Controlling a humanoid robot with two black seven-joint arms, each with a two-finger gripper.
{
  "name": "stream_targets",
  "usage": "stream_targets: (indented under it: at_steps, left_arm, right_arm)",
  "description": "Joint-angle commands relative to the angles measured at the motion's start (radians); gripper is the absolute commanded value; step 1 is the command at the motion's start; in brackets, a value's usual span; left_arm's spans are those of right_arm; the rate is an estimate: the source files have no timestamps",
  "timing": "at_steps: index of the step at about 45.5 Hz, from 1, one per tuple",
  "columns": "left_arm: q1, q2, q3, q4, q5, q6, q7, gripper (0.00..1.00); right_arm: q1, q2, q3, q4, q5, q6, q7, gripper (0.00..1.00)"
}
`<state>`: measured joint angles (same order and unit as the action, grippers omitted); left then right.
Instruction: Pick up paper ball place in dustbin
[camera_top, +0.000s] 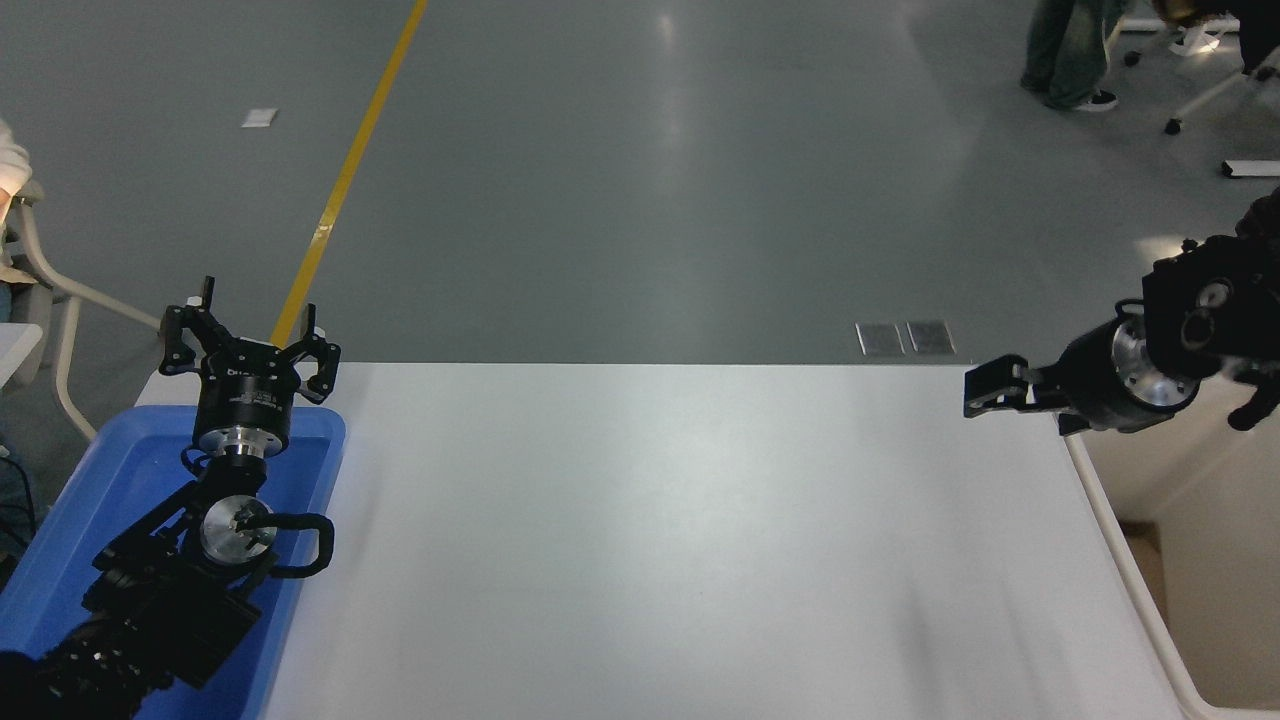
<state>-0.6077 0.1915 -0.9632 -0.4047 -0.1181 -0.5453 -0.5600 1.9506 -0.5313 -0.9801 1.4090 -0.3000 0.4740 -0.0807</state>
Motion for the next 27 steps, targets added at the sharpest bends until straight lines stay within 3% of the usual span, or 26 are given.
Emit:
stream_targets:
  at_steps: [1, 14, 27]
  left_arm:
    - [0.0, 0.0, 0.0, 0.0, 0.0, 0.001, 0.0, 0.99]
    - [0.0, 0.0, 0.0, 0.0, -0.002, 0.001, 0.0, 0.99]
    - [0.0, 0.0, 0.0, 0.001, -0.002, 0.001, 0.0, 0.99]
  right_arm:
    - [0.24, 0.183, -0.117, 0.169, 0.14, 0.097, -0.002, 1.0]
    - [0.396, 0.212, -0.307, 0.306, 0.14, 0.106, -0.002, 1.0]
    - [0.467, 0.206, -0.319, 0.336, 0.147, 0.13, 0.009, 1.0]
